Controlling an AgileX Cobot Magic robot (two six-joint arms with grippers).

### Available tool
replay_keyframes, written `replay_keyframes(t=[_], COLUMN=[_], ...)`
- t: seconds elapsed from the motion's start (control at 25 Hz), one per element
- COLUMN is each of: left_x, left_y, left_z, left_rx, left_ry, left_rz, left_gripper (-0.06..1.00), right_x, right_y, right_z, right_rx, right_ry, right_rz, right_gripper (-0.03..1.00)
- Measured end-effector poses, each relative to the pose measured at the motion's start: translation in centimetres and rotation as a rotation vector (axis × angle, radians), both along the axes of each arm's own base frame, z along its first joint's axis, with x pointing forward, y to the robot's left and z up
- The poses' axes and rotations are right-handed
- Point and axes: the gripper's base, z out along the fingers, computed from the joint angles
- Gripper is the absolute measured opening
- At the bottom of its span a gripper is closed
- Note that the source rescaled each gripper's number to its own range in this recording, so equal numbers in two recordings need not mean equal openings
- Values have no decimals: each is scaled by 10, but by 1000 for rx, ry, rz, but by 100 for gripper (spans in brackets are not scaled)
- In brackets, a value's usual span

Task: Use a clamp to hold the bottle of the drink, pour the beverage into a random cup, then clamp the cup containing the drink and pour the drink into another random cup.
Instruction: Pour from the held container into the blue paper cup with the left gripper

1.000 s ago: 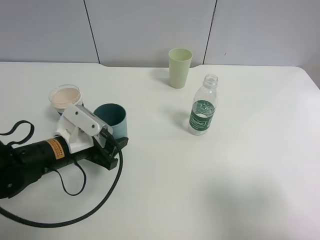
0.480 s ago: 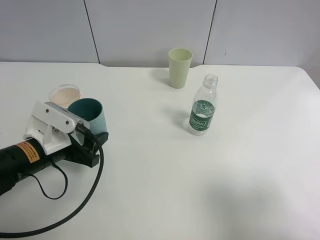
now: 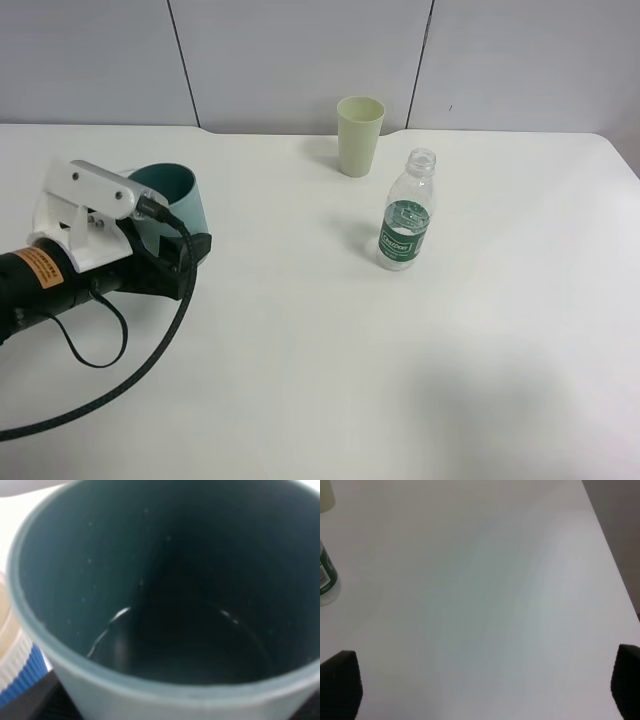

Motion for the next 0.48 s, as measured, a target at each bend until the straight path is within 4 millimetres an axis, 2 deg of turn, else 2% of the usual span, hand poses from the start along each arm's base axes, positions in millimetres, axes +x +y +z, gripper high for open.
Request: replay_keyframes(t=[0.48], left_x=[27], left_y=[-19], left_z=[61], left_rx=[-44], left_ry=[-8], left_rz=[1], left_gripper=[1], right_x=[0], right_y=[0], right_z=[0], right_rx=[0], right_ry=[0], right_rz=[0], right_gripper=[100])
